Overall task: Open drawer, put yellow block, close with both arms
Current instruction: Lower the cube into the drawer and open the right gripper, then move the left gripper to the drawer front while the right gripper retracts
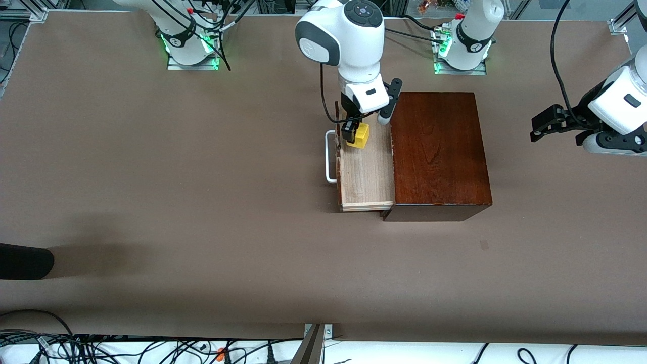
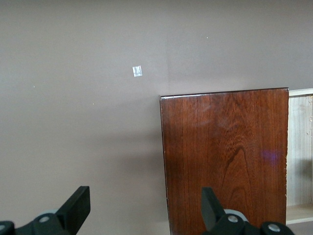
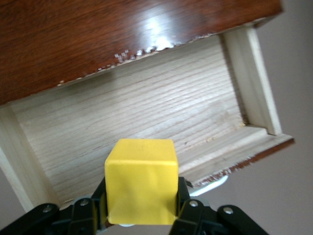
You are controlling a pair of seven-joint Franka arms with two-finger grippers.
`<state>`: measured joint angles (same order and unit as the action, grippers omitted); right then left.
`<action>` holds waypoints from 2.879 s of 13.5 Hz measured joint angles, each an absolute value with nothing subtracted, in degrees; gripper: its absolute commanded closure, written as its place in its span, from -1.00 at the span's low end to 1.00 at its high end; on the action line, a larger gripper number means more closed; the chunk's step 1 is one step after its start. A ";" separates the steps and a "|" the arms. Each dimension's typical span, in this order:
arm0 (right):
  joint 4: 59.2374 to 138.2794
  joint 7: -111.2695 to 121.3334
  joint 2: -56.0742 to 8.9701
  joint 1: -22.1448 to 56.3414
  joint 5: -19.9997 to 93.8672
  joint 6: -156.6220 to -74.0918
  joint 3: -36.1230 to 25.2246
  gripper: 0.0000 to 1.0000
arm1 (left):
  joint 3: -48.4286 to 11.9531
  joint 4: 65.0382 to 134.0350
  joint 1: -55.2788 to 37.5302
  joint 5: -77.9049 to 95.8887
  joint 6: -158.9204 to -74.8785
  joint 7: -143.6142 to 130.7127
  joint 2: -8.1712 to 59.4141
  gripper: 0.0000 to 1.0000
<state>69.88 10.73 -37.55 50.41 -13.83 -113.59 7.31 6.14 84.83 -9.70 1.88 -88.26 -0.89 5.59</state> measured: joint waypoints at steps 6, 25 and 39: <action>69.86 21.45 -42.03 50.52 -13.85 -113.72 6.99 1.00 | 6.10 85.03 -9.80 1.88 -87.74 -0.90 5.59 -1.00; 66.82 32.07 -43.79 48.81 -12.34 -117.05 6.13 -1.00 | 6.04 85.04 -10.02 1.88 -87.74 -0.89 5.69 -1.00; 64.02 32.13 -22.75 39.54 -0.37 -100.42 -15.96 -1.00 | 3.84 85.09 -11.98 1.88 -87.74 -0.74 6.07 -1.00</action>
<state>64.02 32.13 -22.75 39.54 -0.37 -100.42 -15.96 3.84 85.09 -11.98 1.88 -87.74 -0.74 6.07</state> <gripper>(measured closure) 0.000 0.000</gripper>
